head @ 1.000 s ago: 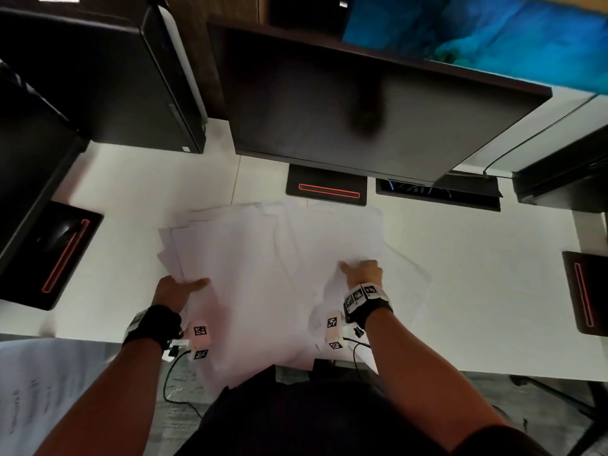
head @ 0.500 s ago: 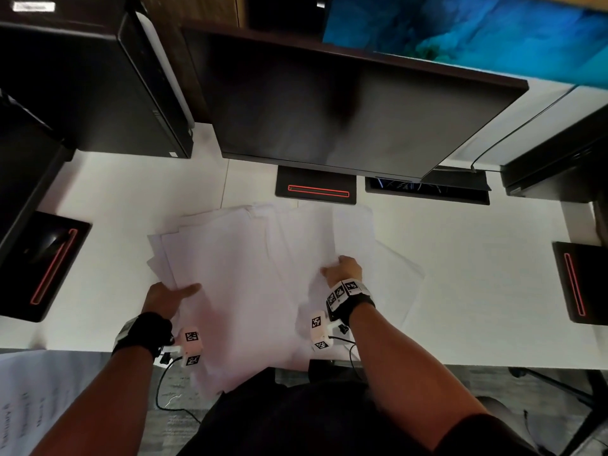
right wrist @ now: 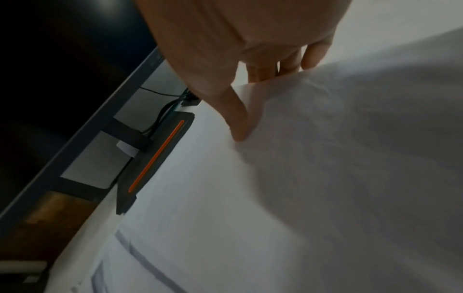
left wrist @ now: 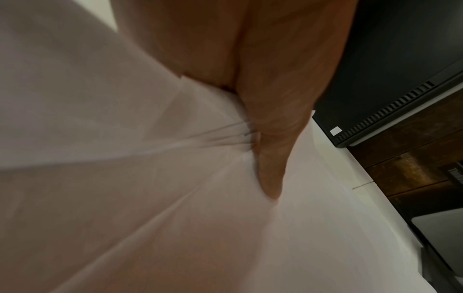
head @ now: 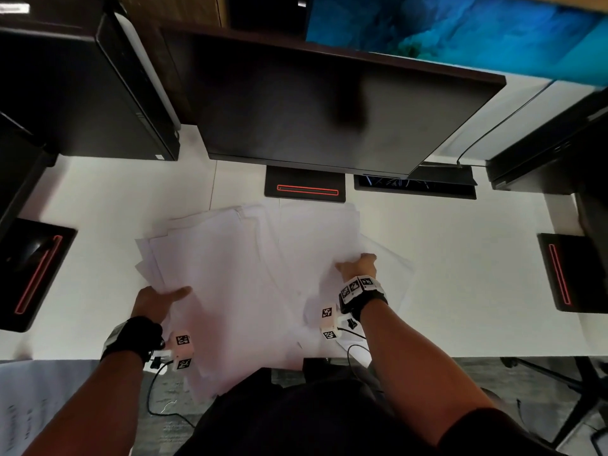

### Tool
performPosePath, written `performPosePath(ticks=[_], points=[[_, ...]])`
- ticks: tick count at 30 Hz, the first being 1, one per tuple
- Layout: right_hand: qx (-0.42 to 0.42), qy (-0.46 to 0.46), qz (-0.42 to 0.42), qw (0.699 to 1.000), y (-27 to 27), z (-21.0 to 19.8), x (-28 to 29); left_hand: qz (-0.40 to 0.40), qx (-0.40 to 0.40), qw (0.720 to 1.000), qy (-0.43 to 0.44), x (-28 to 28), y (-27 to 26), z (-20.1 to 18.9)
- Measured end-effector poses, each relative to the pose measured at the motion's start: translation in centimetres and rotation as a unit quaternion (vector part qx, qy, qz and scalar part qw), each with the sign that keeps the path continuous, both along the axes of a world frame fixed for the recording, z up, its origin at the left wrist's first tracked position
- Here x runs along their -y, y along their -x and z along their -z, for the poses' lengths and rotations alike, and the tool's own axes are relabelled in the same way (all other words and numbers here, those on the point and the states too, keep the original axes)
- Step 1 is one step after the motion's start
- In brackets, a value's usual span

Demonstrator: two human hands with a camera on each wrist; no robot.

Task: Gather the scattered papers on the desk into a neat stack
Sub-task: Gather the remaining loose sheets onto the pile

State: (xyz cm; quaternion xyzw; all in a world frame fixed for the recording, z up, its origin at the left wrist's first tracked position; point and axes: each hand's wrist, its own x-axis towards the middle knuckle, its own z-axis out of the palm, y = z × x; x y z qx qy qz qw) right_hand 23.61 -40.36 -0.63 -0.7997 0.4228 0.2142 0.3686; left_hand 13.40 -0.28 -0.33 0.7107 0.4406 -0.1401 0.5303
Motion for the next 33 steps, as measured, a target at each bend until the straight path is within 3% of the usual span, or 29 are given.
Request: performPosePath(ticks=[3, 5, 8, 11, 15, 20, 25, 29, 33], points=[[-0.01, 0.009, -0.051, 0.999, -0.1, -0.6, 1.1, 0.008, -0.001, 1.0, -0.009, 0.4, 0.1, -0.4], [-0.016, 0.083, -0.137, 0.987, -0.8, -1.5, 2.6, 0.004, -0.008, 1.0, -0.012, 0.4, 0.1, -0.4], [-0.026, 0.23, -0.292, 0.928, -2.1, -2.2, 5.7, 0.01, -0.016, 1.0, -0.012, -0.5, 0.1, 0.7], [-0.011, 0.273, -0.369, 0.889, -2.7, -1.2, 8.0, 0.015, -0.026, 0.999, -0.025, -1.0, 0.3, 1.3], [0.02, 0.223, -0.392, 0.892, -3.0, 0.2, 7.8, 0.013, -0.034, 0.999, -0.027, -0.8, 0.2, 1.4], [-0.017, 0.216, -0.359, 0.908, -3.7, 0.3, 6.5, 0.007, -0.029, 0.999, -0.027, -0.7, 0.1, 1.6], [-0.098, 0.2, -0.372, 0.901, -5.2, -0.6, 7.8, 0.014, -0.029, 0.999, -0.021, -0.2, -0.2, 1.3], [-0.039, 0.135, -0.333, 0.932, -4.8, -0.8, 8.9, 0.022, -0.043, 0.998, -0.036, -0.1, -0.6, 1.7], [-0.013, 0.117, -0.369, 0.922, -3.7, -0.7, 8.4, 0.051, -0.048, 0.996, -0.054, 0.4, -1.1, 1.8]])
